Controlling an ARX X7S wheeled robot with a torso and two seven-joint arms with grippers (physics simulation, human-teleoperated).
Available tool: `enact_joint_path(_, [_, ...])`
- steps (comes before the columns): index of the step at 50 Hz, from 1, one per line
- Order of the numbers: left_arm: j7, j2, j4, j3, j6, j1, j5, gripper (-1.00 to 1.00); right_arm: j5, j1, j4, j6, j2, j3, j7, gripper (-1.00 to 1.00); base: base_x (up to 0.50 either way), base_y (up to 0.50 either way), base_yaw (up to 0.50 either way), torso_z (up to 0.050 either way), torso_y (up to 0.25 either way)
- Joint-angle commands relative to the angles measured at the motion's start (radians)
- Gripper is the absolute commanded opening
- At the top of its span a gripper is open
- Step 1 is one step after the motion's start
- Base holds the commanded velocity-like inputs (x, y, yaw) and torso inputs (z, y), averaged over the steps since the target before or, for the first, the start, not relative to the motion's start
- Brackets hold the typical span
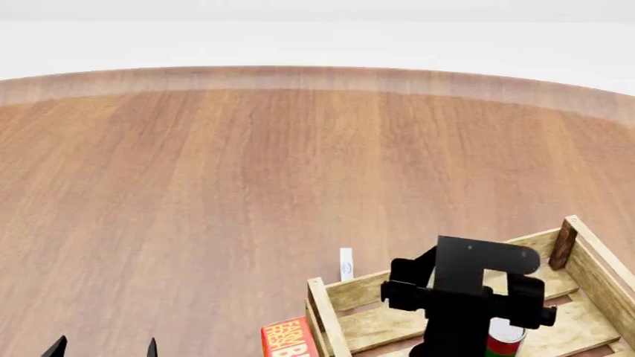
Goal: Pick up the tomato sauce, and put it in the wooden tray.
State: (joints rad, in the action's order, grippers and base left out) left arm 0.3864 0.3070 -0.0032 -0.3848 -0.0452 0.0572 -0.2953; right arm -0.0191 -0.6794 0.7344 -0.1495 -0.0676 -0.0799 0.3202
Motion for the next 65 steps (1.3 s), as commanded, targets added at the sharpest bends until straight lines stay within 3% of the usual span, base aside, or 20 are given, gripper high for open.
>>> enact_joint_path(1, [-0.014, -0.004, -0.004, 0.007, -0.016, -0.003, -0.005, 1.0, -0.013, 0.108, -0.367, -0.183, -0.004, -0.021, -0.024, 1.0, 0.0, 0.0, 0.0, 0.0, 0.0])
enact_joint_path(22, [-0.01, 0.001, 0.0, 0.001, -0.014, -0.002, -0.009, 1.0, -0.038, 0.173, -0.698, -0.331, -0.035, -0.05, -0.003, 1.0, 0.0, 0.0, 0.0, 0.0, 0.0])
enact_joint_path(33, [-0.009, 0.003, -0.004, -0.001, -0.019, -0.002, -0.009, 1.0, 0.008, 0.257, -0.86, -0.156, -0.067, -0.084, 0.033, 1.0, 0.0, 0.0, 0.0, 0.0, 0.0])
enact_joint_path(39, [-0.007, 0.004, 0.0, -0.003, -0.02, -0.003, -0.009, 1.0, 0.018, 0.275, -0.915, -0.17, -0.076, -0.102, 0.039, 1.0, 0.0, 0.0, 0.0, 0.0, 0.0])
enact_joint_path(49, [-0.006, 0.005, -0.001, -0.005, -0.018, 0.001, -0.011, 1.0, 0.068, 0.347, -0.992, -0.022, -0.102, -0.132, 0.073, 1.0, 0.0, 0.0, 0.0, 0.0, 0.0])
enact_joint_path(53, [-0.004, 0.006, 0.003, -0.006, -0.014, 0.001, -0.013, 1.0, 0.13, 0.39, -1.017, 0.108, -0.119, -0.145, 0.122, 1.0, 0.0, 0.0, 0.0, 0.0, 0.0])
enact_joint_path(65, [-0.003, 0.007, -0.004, -0.008, -0.021, 0.002, -0.014, 1.0, 0.151, 0.425, -1.05, 0.16, -0.131, -0.157, 0.149, 1.0, 0.0, 0.0, 0.0, 0.0, 0.0])
